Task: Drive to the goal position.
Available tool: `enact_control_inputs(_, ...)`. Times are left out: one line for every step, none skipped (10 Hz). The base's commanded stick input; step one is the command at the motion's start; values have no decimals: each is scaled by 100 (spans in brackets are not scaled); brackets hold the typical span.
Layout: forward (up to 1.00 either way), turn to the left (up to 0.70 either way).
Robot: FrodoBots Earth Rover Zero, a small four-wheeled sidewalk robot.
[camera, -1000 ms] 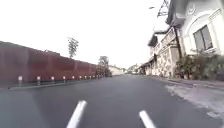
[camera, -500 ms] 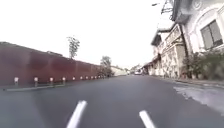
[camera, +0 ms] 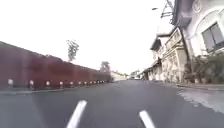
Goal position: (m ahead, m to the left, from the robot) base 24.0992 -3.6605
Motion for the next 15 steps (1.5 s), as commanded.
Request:
enact_control_inputs(100, -40)
enact_control_inputs(100, -40)
enact_control_inputs(100, -40)
enact_control_inputs(100, -40)
enact_control_inputs(100, -40)
enact_control_inputs(100, -40)
enact_control_inputs(100, -40)
enact_control_inputs(100, -40)
enact_control_inputs(100, -40)
enact_control_inputs(100, -25)
enact_control_inputs(100, 0)
enact_control_inputs(100, 0)
enact_control_inputs(100, 0)
enact_control_inputs(100, 0)
enact_control_inputs(100, 0)
